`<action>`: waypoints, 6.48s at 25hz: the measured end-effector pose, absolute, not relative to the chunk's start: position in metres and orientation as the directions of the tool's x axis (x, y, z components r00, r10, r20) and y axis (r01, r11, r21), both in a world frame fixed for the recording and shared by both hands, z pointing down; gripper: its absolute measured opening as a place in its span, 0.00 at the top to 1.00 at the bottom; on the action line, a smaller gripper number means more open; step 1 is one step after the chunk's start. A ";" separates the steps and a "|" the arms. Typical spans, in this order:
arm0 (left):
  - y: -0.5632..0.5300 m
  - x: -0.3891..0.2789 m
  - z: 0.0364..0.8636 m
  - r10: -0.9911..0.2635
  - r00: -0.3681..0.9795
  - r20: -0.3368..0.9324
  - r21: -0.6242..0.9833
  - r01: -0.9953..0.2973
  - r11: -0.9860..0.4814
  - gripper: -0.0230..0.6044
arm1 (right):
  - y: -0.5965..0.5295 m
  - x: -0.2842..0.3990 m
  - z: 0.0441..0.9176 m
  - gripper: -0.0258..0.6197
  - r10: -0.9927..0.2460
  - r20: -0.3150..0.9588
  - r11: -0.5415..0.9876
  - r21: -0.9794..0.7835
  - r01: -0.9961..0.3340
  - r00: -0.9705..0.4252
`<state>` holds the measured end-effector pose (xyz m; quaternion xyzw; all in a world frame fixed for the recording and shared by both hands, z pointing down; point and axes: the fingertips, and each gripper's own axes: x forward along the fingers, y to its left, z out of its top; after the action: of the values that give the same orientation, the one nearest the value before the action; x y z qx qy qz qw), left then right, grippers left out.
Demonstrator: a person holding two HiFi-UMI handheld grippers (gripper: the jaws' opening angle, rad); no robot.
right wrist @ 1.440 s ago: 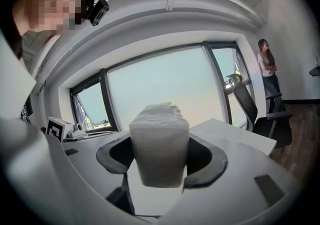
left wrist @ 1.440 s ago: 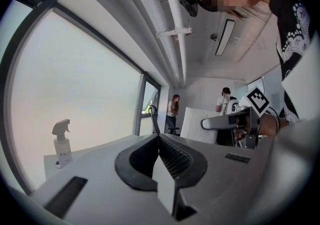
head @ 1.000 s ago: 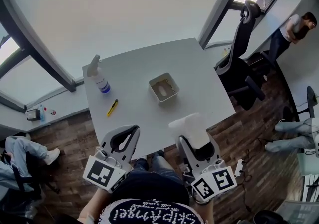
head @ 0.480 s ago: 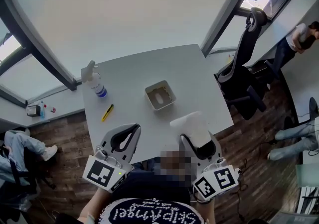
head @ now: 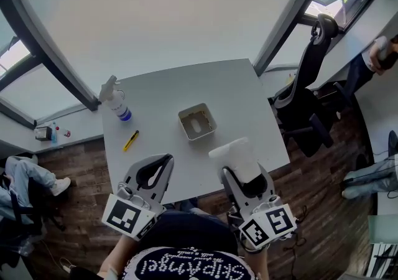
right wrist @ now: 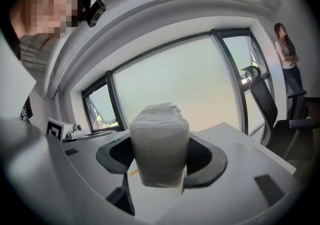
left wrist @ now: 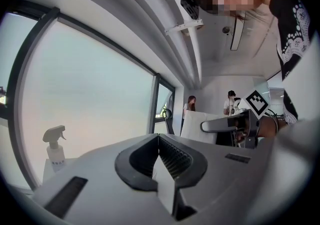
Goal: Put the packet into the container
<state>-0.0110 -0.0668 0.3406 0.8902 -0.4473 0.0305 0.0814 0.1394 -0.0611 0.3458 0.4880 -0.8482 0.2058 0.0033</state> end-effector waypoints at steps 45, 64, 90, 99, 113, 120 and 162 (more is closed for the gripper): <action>-0.080 -0.044 0.353 -0.774 0.612 0.159 0.185 -0.789 -0.586 0.95 | -0.081 0.119 0.348 0.53 -0.836 0.236 0.421 -0.305 -0.854 -0.496; -0.087 -0.050 0.354 -0.779 0.608 0.156 0.178 -0.793 -0.583 0.95 | -0.159 0.108 0.368 0.53 -0.841 0.210 0.451 -0.235 -0.861 -0.498; -0.115 -0.056 0.371 -0.822 0.527 0.214 0.209 -0.847 -0.489 0.95 | -0.232 0.081 0.481 0.53 -0.738 0.384 0.491 -0.258 -0.832 -0.555; -0.118 -0.061 0.373 -0.831 0.510 0.222 0.207 -0.857 -0.471 0.95 | -0.241 0.075 0.522 0.53 -0.713 0.432 0.491 -0.255 -0.833 -0.552; -0.120 -0.063 0.372 -0.841 0.495 0.220 0.196 -0.867 -0.459 0.95 | -0.241 0.066 0.564 0.53 -0.662 0.500 0.494 -0.269 -0.827 -0.559; -0.119 -0.066 0.371 -0.844 0.491 0.218 0.196 -0.869 -0.454 0.95 | -0.245 0.062 0.571 0.53 -0.651 0.526 0.518 -0.218 -0.827 -0.547; -0.115 -0.062 0.367 -0.833 0.517 0.199 0.207 -0.853 -0.480 0.95 | -0.233 0.072 0.556 0.52 -0.652 0.590 0.434 -0.226 -0.872 -0.477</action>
<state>-0.0615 -0.1145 0.3670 0.8595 -0.4901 0.0356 0.1405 0.0721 -0.2333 0.5562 0.4650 -0.8195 0.2587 0.2130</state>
